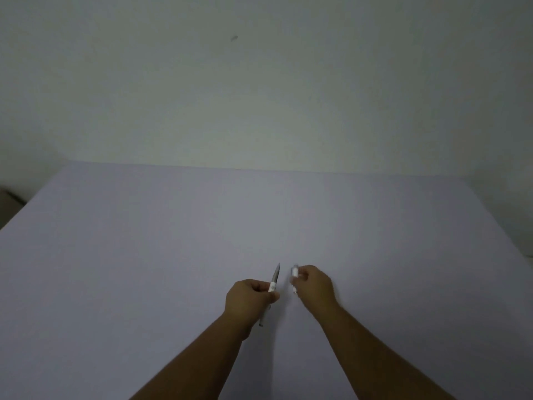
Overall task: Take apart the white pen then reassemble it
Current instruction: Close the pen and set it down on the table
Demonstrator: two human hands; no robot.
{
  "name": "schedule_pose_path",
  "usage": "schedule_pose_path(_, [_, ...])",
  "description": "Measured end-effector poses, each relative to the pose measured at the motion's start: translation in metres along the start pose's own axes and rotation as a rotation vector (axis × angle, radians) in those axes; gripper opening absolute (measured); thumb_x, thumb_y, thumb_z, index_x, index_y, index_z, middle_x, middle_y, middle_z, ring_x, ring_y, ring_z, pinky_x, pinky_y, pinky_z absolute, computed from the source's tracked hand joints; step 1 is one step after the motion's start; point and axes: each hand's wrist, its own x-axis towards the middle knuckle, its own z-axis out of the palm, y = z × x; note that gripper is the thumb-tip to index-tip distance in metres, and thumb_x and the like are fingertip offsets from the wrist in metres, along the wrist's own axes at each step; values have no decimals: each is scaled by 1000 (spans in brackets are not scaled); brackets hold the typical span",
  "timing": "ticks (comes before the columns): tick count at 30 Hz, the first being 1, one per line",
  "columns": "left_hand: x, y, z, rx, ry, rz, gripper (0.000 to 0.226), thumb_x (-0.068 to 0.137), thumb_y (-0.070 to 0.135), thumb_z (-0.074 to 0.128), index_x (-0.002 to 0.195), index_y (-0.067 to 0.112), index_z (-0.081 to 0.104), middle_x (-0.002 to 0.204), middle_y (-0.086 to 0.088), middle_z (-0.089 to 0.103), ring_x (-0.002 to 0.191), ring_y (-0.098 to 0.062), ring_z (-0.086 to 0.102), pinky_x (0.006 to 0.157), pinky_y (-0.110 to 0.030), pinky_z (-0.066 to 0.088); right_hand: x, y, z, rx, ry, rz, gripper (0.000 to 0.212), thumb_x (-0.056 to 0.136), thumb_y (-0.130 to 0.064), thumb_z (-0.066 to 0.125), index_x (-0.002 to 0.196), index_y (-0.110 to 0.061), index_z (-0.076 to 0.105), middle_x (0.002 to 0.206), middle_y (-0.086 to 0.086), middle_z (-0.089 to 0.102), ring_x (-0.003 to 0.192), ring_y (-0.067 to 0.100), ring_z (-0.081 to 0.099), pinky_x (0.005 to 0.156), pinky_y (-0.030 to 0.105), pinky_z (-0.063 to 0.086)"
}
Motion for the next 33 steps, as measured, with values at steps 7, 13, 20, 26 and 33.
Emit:
schedule_pose_path(7, [-4,11,6,39,-40,24,13,76,14,76,89,13,74,79,-1,69,71,-18,64,72,-32,53,5,-47,-32,721,-69,121,8,84,-9,64,77,-12,66,72,8,67,63,16,62,58,25,52])
schedule_pose_path(13, [-7,20,9,20,-65,55,5,76,12,74,80,14,73,73,-3,67,68,-19,61,71,-34,52,-5,-46,-38,634,-229,101,1,80,-8,68,79,-9,67,70,7,67,62,16,58,61,25,49])
schedule_pose_path(20, [-9,19,12,13,-97,44,7,77,12,74,73,17,71,69,-3,66,65,-20,61,66,-33,51,-12,-39,-39,581,-314,103,2,79,-8,69,77,-8,68,70,7,68,60,15,59,61,25,50])
schedule_pose_path(26, [-9,19,17,-13,-110,23,8,77,12,74,73,17,70,69,-5,67,62,-19,60,61,-30,51,-12,-36,-43,573,-325,87,9,80,-7,68,71,-10,68,68,6,68,60,14,61,60,23,52])
schedule_pose_path(33, [1,10,22,-61,-76,-3,4,78,13,73,78,16,71,72,-7,67,67,-22,61,70,-38,55,-3,-27,-37,537,-270,94,6,82,-15,66,77,-15,68,74,4,67,61,13,58,64,25,54])
